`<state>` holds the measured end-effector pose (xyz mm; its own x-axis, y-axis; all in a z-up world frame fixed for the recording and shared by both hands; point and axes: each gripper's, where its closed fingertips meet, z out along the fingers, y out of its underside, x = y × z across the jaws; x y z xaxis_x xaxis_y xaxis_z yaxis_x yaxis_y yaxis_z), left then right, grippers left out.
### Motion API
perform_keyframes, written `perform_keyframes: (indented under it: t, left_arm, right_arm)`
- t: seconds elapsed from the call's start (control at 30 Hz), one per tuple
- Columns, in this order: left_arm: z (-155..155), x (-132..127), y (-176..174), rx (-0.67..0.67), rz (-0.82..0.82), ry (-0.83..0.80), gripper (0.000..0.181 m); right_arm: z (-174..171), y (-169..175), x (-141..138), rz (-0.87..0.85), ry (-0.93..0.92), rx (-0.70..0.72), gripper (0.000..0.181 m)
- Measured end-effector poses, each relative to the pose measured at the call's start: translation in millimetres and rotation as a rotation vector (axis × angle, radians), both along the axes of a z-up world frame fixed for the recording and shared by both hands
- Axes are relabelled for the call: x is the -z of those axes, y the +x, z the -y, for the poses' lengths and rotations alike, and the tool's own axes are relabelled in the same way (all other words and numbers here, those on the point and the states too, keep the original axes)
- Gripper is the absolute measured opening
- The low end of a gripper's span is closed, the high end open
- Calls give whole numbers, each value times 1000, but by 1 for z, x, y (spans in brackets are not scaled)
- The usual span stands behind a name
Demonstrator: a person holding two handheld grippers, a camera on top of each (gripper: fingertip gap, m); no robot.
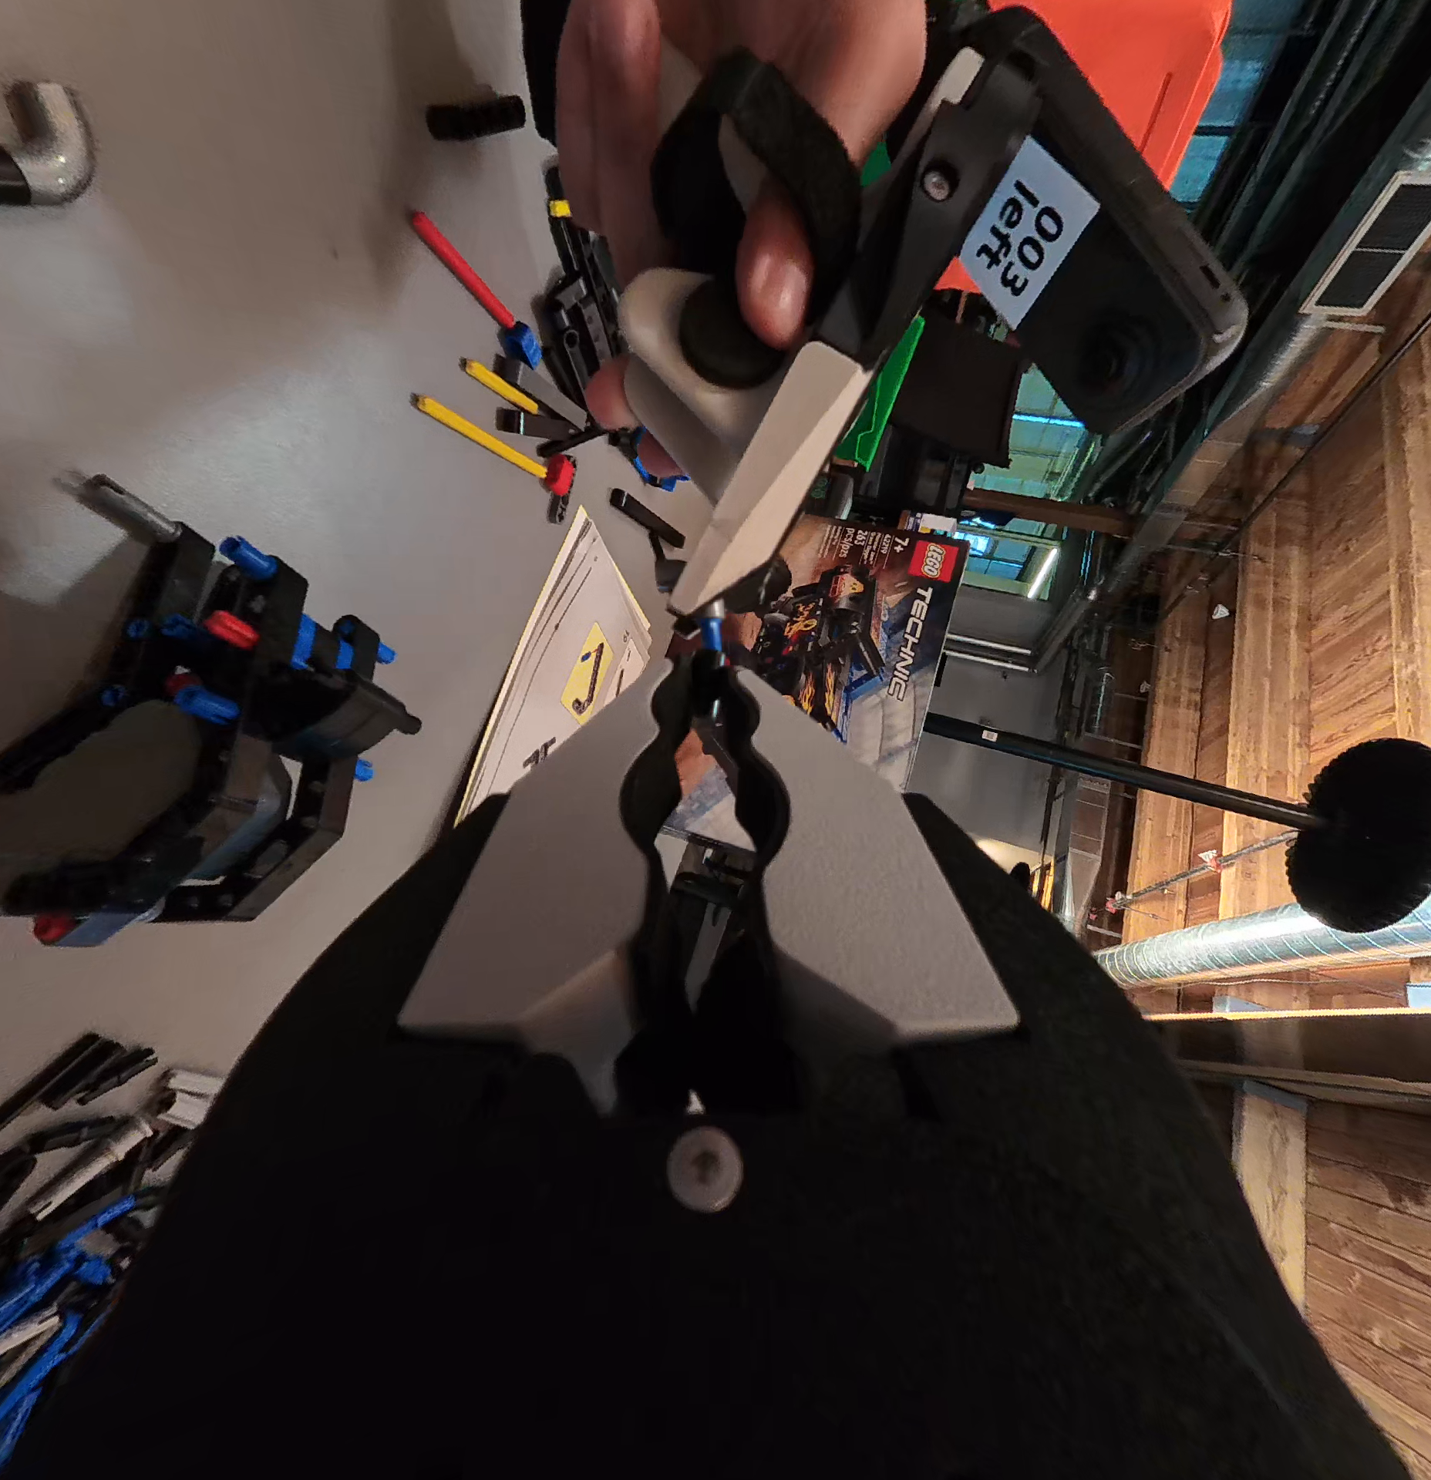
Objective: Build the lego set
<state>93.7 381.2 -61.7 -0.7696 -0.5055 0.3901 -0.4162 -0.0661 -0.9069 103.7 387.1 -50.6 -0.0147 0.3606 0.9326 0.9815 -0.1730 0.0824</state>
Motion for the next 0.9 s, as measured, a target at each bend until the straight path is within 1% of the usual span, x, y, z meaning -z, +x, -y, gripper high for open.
perform_keyframes:
  t: [0.33,0.6,0.67,0.73,0.83,0.9]
  left_arm:
    - [0,7,1,-16,22,88,6]
    - [0,18,3,-39,42,212,6]
    - [0,19,3,-41,48,234,6]
    - [-1,21,3,-53,71,287,6]
    - [-3,28,4,-80,124,420,6]
    - [-5,30,5,-92,139,463,6]
  right_arm:
    - [0,1,5,14,-18,6,6]
    - [-1,3,15,72,-49,22,6]
    - [-1,2,16,65,-57,22,6]
    - [-1,1,19,74,-70,22,6]
    - [-2,2,25,97,-88,37,6]
    - [-2,2,26,88,-95,51,6]
